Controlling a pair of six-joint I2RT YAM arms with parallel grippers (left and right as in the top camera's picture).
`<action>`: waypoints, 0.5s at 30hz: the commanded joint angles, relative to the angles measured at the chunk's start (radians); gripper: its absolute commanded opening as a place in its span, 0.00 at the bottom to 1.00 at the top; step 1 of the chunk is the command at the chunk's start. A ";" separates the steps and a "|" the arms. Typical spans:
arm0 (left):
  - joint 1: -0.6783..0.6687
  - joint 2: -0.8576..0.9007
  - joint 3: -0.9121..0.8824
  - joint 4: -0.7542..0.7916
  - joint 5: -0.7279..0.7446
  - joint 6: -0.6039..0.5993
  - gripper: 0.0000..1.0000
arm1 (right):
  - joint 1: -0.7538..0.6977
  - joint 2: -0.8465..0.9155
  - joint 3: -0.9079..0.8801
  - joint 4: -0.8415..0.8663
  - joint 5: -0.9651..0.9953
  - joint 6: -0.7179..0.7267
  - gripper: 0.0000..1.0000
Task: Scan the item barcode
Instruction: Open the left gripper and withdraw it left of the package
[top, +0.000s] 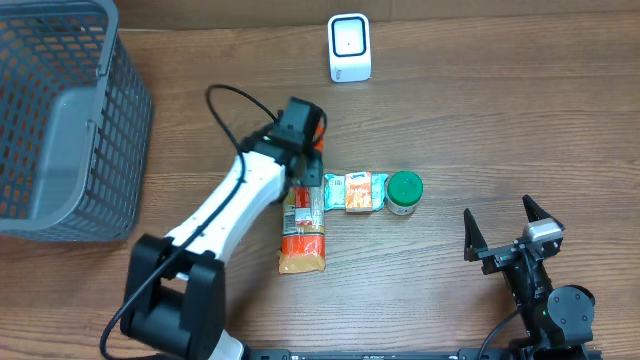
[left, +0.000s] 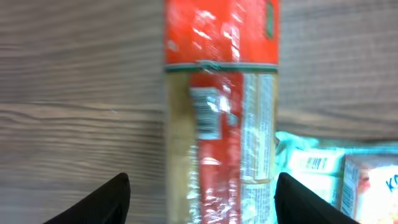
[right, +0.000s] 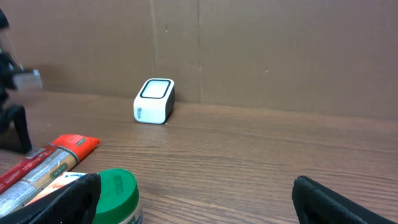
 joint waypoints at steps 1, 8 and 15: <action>0.100 -0.036 0.053 -0.035 -0.003 0.006 0.66 | -0.008 -0.008 -0.011 0.003 -0.002 -0.005 1.00; 0.284 -0.036 0.052 -0.098 -0.002 0.023 0.70 | -0.008 -0.008 -0.011 0.003 -0.002 -0.005 1.00; 0.387 -0.036 0.050 -0.113 0.001 0.028 0.94 | -0.008 -0.008 -0.011 0.003 -0.002 -0.005 1.00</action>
